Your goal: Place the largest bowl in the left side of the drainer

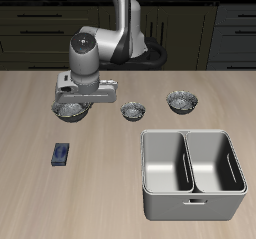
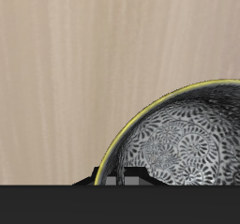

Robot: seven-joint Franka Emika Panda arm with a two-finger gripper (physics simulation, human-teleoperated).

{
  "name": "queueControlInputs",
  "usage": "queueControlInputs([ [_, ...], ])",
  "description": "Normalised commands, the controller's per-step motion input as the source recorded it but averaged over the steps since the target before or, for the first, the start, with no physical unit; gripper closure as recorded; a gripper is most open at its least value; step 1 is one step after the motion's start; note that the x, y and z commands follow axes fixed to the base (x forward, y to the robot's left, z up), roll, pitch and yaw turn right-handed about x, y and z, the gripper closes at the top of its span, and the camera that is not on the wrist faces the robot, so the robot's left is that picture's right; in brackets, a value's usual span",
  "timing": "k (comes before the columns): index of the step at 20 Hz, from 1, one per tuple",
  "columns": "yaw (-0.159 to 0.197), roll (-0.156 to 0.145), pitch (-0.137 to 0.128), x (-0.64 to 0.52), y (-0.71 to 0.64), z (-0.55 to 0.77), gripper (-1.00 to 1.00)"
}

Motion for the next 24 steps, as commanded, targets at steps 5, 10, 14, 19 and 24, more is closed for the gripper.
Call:
queueControlInputs([
  [5, -0.041, 0.016, -0.051, -0.07, 0.06, 0.31, 1.00],
  [10, -0.040, 0.031, -0.046, -0.09, 0.12, 0.31, 1.00],
  [14, -0.006, 0.031, -0.064, -0.12, 0.16, 0.40, 1.00],
  [19, -0.007, 0.010, -0.044, -0.03, 0.07, 0.33, 1.00],
  [24, -0.004, 0.028, -0.031, -0.03, 0.15, 0.26, 1.00],
])
